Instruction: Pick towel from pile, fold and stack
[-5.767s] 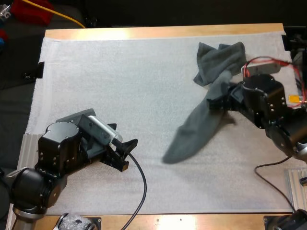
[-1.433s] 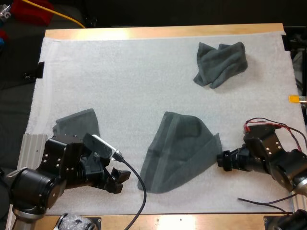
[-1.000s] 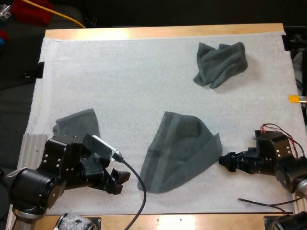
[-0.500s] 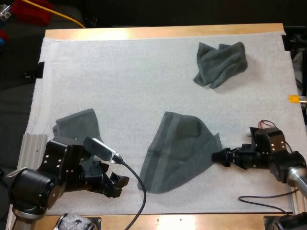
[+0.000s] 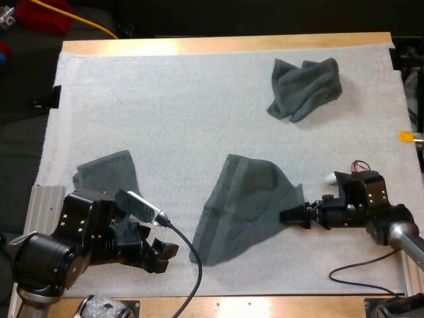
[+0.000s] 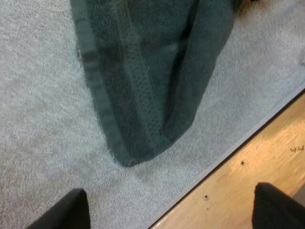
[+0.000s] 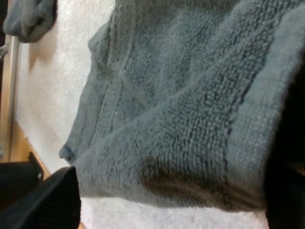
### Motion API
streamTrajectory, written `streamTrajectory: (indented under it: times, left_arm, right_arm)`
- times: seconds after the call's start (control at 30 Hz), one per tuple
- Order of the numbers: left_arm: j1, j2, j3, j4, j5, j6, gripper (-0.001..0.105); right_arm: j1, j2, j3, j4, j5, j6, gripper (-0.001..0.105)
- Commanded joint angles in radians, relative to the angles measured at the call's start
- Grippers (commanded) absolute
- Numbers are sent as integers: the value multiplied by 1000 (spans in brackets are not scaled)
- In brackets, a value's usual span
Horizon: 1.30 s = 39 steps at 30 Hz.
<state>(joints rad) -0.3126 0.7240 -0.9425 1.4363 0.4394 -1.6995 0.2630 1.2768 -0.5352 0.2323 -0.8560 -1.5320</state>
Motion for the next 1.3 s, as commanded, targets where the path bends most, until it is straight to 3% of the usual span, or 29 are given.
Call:
streamTrajectory:
  times: [0.0,0.2,0.7,1.0,1.27]
  left_arm:
    - [2,1,-5,3,6,-8,68]
    - [2,1,-5,-13,6,-2,68]
    - [2,1,-5,-99,6,-2,68]
    - [2,1,-5,-111,6,-2,68]
    - [2,1,-5,-111,6,-2,68]
  right_arm:
    - [-2,4,3,28,-49,-6,75]
    - [-2,-4,3,57,-171,50,69]
    - [-2,-247,-8,94,-175,128,69]
    - [-2,-367,-20,131,-175,253,70]
    - [-2,-440,-20,371,73,151,70]
